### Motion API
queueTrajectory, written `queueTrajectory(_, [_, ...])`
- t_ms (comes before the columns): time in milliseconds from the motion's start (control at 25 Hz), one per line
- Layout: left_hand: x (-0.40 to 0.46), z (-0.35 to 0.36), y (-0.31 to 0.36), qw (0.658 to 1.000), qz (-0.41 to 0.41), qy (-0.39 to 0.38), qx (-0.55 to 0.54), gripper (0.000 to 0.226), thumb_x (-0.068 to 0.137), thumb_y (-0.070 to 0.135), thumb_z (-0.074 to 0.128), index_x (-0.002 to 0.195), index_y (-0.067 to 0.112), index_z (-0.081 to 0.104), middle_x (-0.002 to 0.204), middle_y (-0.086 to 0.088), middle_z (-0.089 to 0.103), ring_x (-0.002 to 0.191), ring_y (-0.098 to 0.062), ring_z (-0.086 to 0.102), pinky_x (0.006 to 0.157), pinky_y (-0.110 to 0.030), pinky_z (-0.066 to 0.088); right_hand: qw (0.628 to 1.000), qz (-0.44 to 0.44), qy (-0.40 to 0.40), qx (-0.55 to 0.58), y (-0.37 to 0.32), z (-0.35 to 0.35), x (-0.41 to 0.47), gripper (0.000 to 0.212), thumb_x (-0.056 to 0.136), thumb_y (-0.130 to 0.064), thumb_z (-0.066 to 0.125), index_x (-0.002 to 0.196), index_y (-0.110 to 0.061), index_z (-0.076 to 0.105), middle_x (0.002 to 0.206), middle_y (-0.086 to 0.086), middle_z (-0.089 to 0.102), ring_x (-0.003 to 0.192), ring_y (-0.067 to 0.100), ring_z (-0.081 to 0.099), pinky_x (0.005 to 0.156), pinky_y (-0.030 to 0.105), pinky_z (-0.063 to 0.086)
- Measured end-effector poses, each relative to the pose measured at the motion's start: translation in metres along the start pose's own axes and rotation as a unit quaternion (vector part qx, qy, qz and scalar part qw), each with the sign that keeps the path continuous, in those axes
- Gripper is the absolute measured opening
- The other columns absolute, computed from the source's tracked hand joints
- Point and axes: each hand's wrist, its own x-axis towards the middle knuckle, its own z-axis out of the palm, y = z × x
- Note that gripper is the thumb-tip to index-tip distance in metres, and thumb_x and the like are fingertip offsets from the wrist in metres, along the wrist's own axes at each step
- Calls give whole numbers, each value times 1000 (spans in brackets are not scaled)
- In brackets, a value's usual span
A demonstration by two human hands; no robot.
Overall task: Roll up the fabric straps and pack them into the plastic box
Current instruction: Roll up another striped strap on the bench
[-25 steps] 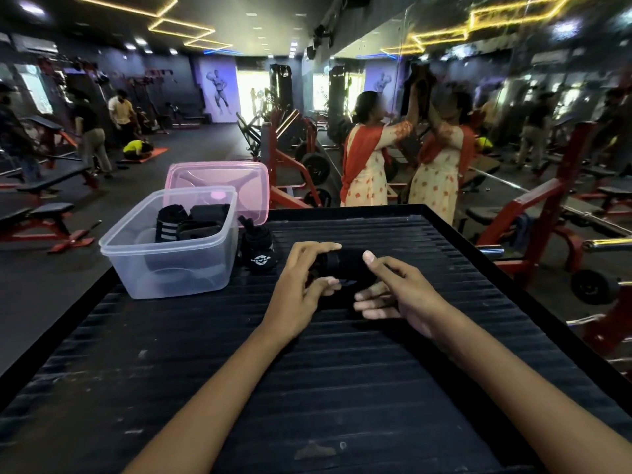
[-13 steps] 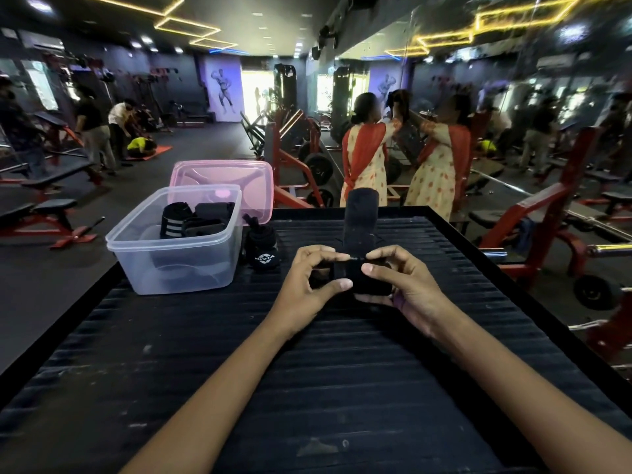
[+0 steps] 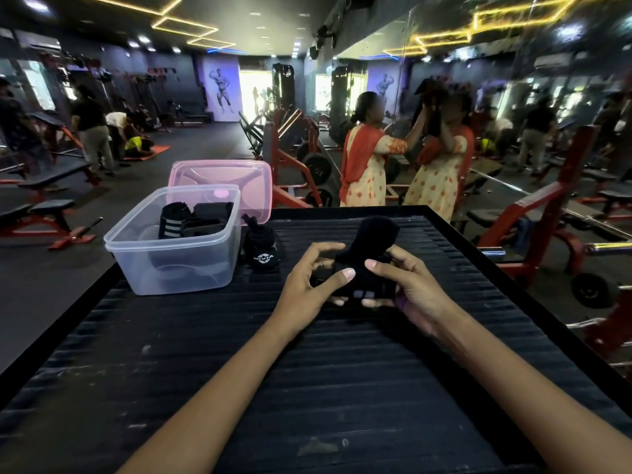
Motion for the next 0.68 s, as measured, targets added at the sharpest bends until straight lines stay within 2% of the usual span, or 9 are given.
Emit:
queueTrajectory(160, [0,-2,5,999,-25,-7,-45,21,89,12,64,109,17,63,94,-3,68,72,-22,66,59,-29,57,999,-20,-27,1,1,0,0,40,80,-13,65,118,-21,64,112,5,70,93,31,70,65,38,60])
queueTrajectory(320, [0,-1,7,990,-100,27,-99,7,92,10,59,97,13,63,78,-4,65,52,-22,60,53,-27,56,992,-73,-62,-82,4,0,-1,26,86,-10,62,110,-12,71,123,4,62,113,26,63,69,41,60])
queueTrajectory(480, [1,-4,5,981,-149,29,-124,6,93,13,58,94,11,64,80,-6,66,53,-23,61,51,-24,54,984,-92,-62,-142,10,-2,0,27,87,2,63,108,-11,72,125,12,55,113,27,62,74,44,59])
queueTrajectory(600, [1,-3,4,977,-163,15,-139,8,94,15,56,95,10,63,84,-6,66,55,-23,62,52,-24,53,983,-100,-64,-140,8,-2,0,27,83,-5,67,109,-10,73,125,15,56,113,24,61,75,42,58])
queueTrajectory(680, [2,-3,3,974,-176,19,-141,10,95,16,54,95,10,62,82,-9,66,54,-22,61,50,-23,51,974,-114,-66,-184,8,-2,-1,34,80,-9,74,114,-13,71,127,11,54,119,19,57,82,40,57])
